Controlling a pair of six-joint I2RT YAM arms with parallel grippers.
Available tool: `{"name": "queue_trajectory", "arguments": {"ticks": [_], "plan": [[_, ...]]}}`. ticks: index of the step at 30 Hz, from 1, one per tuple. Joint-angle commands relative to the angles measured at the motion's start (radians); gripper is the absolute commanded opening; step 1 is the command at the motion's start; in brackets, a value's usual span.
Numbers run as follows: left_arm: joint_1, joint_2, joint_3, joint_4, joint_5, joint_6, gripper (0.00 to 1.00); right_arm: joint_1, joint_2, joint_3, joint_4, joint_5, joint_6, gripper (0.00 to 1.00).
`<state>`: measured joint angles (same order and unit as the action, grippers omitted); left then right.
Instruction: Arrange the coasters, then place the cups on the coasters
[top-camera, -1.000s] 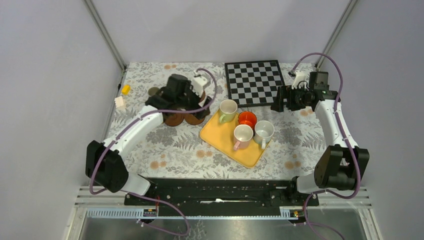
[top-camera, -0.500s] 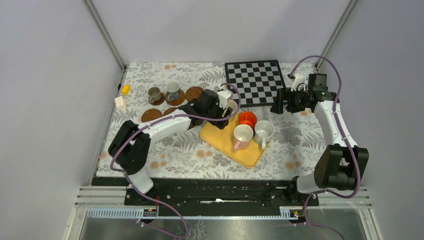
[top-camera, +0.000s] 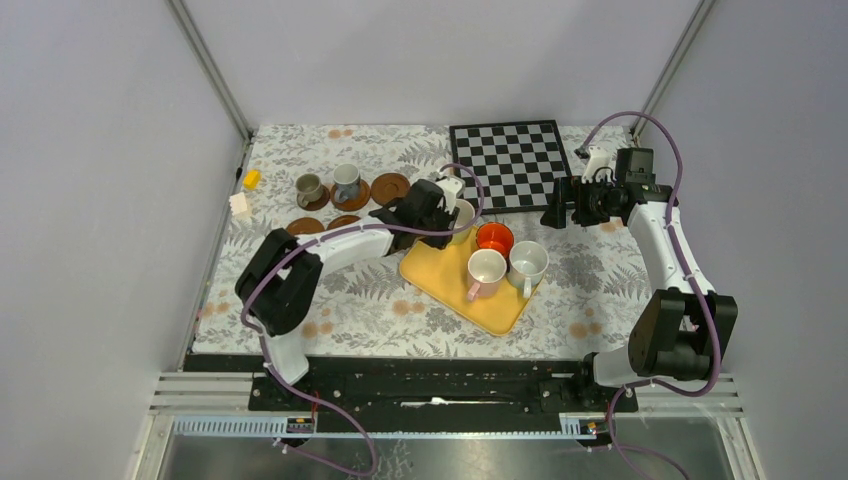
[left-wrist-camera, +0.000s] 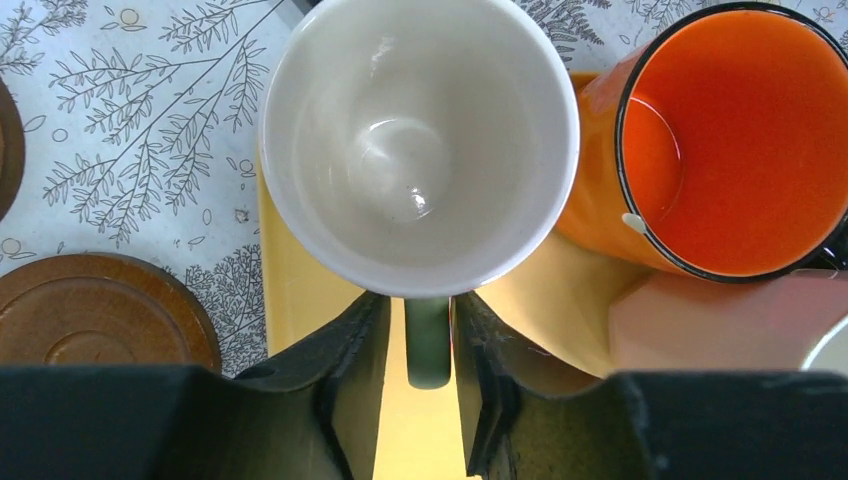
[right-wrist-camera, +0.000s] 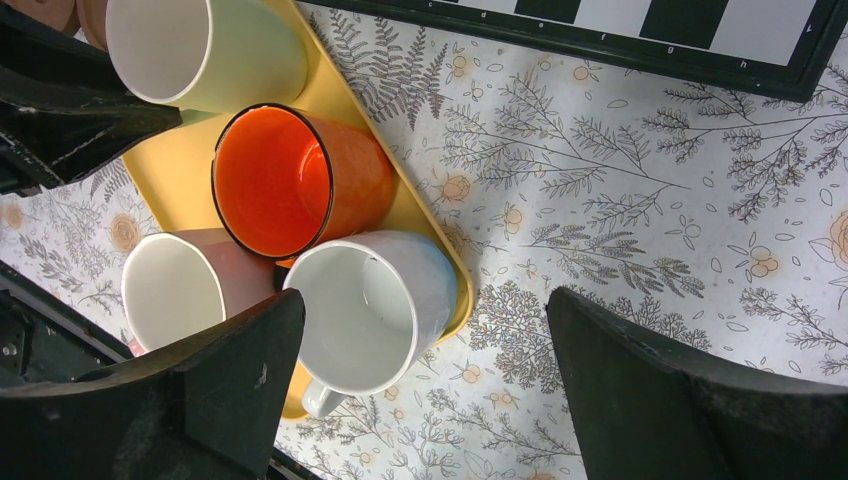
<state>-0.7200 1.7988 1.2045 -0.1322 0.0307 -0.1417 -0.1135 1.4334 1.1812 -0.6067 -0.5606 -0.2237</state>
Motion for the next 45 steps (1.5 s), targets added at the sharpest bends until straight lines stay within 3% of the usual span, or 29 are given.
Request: {"name": "queue_trajectory", "arguments": {"ticks": [1,9,17,25,38,45], "plan": [[-0.002,0.022,0.049,0.060,-0.009,-0.030,0.29,-0.003,-0.011,0.004,0.019,0.004,-0.006,0.98],[-0.002,-0.029,0.042,0.040,0.008,-0.042,0.00,-0.003,-0.006,0.006,0.019,0.002,-0.007,0.98],[0.005,-0.169,0.037,0.012,-0.074,-0.042,0.00,-0.003,-0.004,0.006,0.017,-0.005,-0.005,0.98],[0.113,-0.197,0.089,0.038,-0.147,-0.072,0.00,-0.003,-0.005,0.004,0.018,-0.007,-0.005,0.98],[0.207,-0.137,0.031,0.345,-0.395,-0.085,0.00,-0.003,-0.008,0.001,0.019,-0.004,-0.004,0.98],[0.239,-0.087,0.029,0.393,-0.398,-0.111,0.00,-0.003,-0.006,-0.001,0.020,-0.006,-0.003,0.98]]}}
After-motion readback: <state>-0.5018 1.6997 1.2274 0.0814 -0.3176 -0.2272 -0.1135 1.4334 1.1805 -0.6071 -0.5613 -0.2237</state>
